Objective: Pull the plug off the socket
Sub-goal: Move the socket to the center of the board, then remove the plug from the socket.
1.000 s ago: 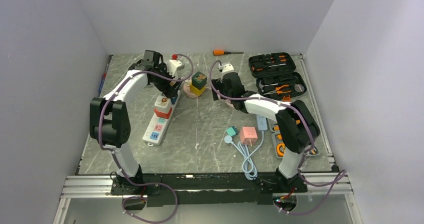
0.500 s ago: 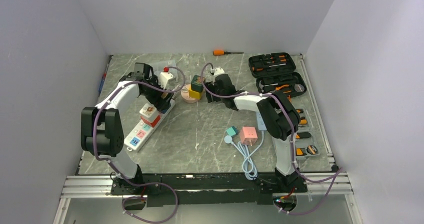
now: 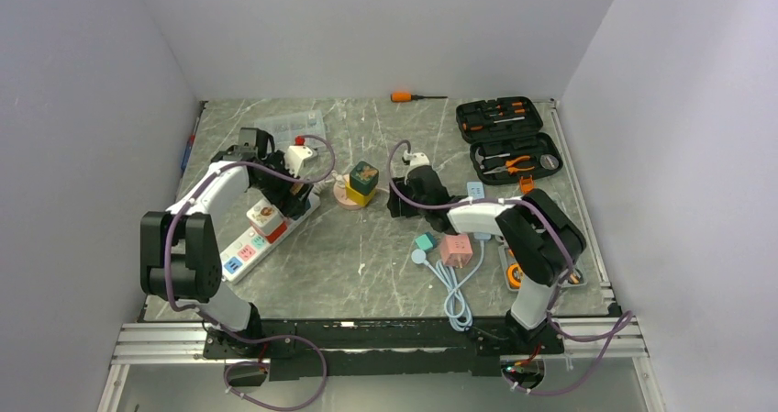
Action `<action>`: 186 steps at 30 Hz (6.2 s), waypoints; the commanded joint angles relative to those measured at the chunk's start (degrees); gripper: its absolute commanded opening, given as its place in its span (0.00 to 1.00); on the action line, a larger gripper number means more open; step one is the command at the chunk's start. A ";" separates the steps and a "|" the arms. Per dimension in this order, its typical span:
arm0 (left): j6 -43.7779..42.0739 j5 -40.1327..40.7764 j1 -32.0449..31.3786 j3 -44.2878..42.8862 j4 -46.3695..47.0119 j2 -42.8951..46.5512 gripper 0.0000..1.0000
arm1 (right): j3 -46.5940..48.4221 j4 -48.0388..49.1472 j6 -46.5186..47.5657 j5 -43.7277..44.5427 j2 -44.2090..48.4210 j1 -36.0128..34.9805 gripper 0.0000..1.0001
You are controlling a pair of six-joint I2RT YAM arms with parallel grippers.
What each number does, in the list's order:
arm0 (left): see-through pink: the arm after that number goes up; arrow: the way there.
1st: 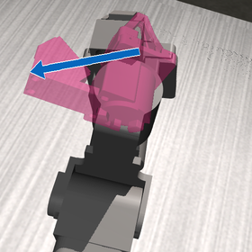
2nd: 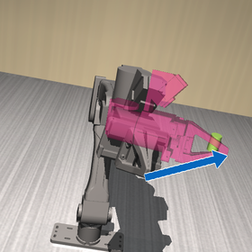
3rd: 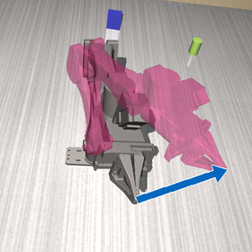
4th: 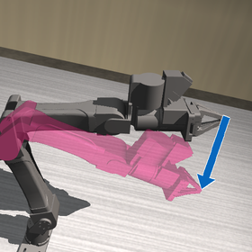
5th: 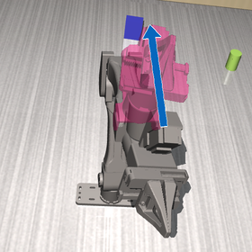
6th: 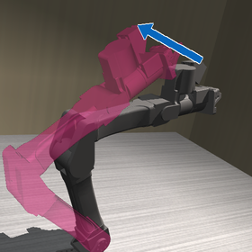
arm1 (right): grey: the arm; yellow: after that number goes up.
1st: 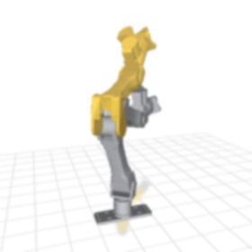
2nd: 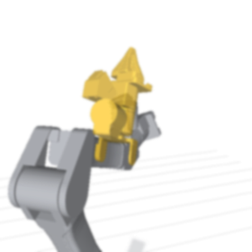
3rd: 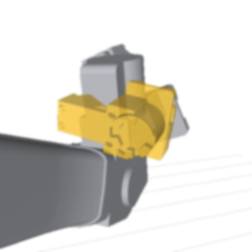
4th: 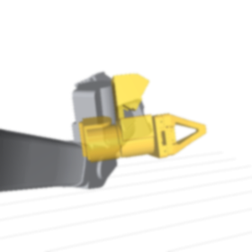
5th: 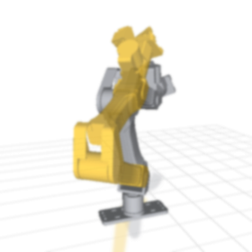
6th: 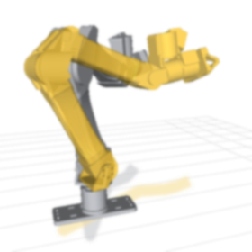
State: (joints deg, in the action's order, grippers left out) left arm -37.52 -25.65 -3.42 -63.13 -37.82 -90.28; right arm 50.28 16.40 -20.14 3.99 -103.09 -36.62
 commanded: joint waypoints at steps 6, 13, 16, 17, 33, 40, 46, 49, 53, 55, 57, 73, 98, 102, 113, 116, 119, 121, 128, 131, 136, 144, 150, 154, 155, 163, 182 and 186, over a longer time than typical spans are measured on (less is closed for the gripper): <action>0.59 -4.39 0.52 -5.01 -6.30 2.58 0.99 | -3.95 0.25 -8.10 2.49 8.52 -0.47 0.79; -1.49 -11.78 0.31 -10.05 -3.42 4.57 0.99 | -4.85 4.69 -9.57 -3.02 12.30 0.36 0.80; -2.76 -14.09 -0.75 -13.17 -2.53 3.86 0.99 | -5.05 5.79 -10.65 -5.69 13.81 0.87 0.80; -3.16 -14.07 -1.42 -14.40 -2.38 3.26 0.99 | -5.10 6.17 -11.09 -6.31 14.40 1.16 0.80; -16.80 -7.68 -9.14 -34.75 -12.14 -20.36 0.99 | -8.27 10.37 -18.08 -14.71 20.86 5.87 0.84; -23.24 -4.32 -10.80 -26.54 -6.73 -21.04 0.99 | -9.25 11.03 -18.27 -15.83 21.73 6.62 0.84; -23.47 -3.00 -11.44 -26.87 -3.30 -23.84 0.99 | -9.23 11.70 -17.80 -16.29 21.05 6.72 0.82; -23.80 -1.73 -12.15 -25.67 -0.55 -24.23 0.99 | -9.32 11.93 -17.74 -16.44 20.71 6.86 0.81; -25.01 -0.25 -12.87 -25.06 0.77 -25.32 0.92 | -9.16 12.18 -17.78 -17.04 20.24 7.25 0.79; -25.90 0.29 -13.00 -25.47 -0.02 -26.06 0.81 | -9.07 12.10 -17.66 -17.19 20.07 7.43 0.79; -26.57 0.63 -13.11 -25.86 -1.21 -26.75 0.69 | -8.90 11.82 -17.86 -17.37 19.72 7.67 0.77; -17.81 -7.52 -14.43 -22.07 -9.76 -22.82 0.00 | -13.50 13.70 -23.40 -20.31 19.30 6.47 0.69; -14.85 -16.48 -13.31 -15.34 -16.25 -16.88 0.00 | -8.87 21.14 -27.98 -9.67 6.16 -1.94 0.77; -15.29 -16.05 -13.34 -14.84 -16.09 -17.21 0.00 | -6.06 20.16 -26.55 -9.41 4.59 -1.83 0.74; -12.32 -14.96 -13.49 -14.45 -14.41 -19.48 0.00 | -9.07 11.55 -31.49 -8.73 6.11 -3.34 0.80; -11.69 -15.96 -13.61 -15.48 -15.56 -20.20 0.00 | -6.73 6.87 -32.30 -7.48 5.02 -5.99 0.87; -10.62 -16.77 -13.88 -16.14 -16.19 -20.44 0.00 | -2.63 0.57 -34.04 -7.07 1.69 -7.80 0.91; -9.74 -17.71 -13.98 -16.58 -16.48 -20.45 0.00 | -3.63 4.30 -36.84 -8.55 0.08 -8.27 0.96; -7.77 -21.07 -14.19 -17.10 -17.83 -20.20 0.00 | -8.62 21.93 -45.58 -8.88 -3.29 -8.80 0.99; -6.85 -22.23 -14.46 -16.96 -17.82 -20.25 0.00 | -10.27 28.54 -48.07 -6.96 -3.98 -8.90 0.94; -3.92 -24.99 -14.98 -16.81 -17.37 -21.29 0.00 | -10.98 30.51 -48.73 -1.97 -2.15 -8.83 0.87; 3.32 -29.70 -15.39 -16.90 -13.97 -23.17 0.00 | -12.69 35.06 -51.35 -2.95 0.03 -7.09 0.90; 7.72 -32.24 -15.39 -17.16 -11.49 -23.50 0.00 | -16.35 46.47 -57.25 -5.39 -4.14 -7.32 0.90; 9.34 -31.99 -15.37 -15.38 -9.01 -22.00 0.00 | -17.20 49.95 -57.85 -4.39 -4.69 -7.86 0.82; 9.72 -32.02 -15.39 -15.02 -8.54 -21.69 0.00 | -17.11 49.61 -57.56 -4.16 -4.43 -7.96 0.79; 11.13 -32.00 -15.34 -14.04 -7.06 -21.57 0.00 | -15.47 48.39 -57.23 -2.25 -4.07 -7.94 0.60; 12.57 -34.59 -15.34 -13.77 -7.53 -20.92 0.00 | -8.49 49.39 -53.06 -1.55 -4.27 -7.70 0.48; 11.50 -33.41 -15.39 -12.12 -7.47 -20.17 0.00 | -8.62 54.18 -53.56 -2.40 -4.56 -7.35 0.52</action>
State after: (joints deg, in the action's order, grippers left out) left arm -26.09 -48.82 -15.53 -77.21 -43.38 -112.73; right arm 35.66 52.47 -72.12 4.64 -109.49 -43.27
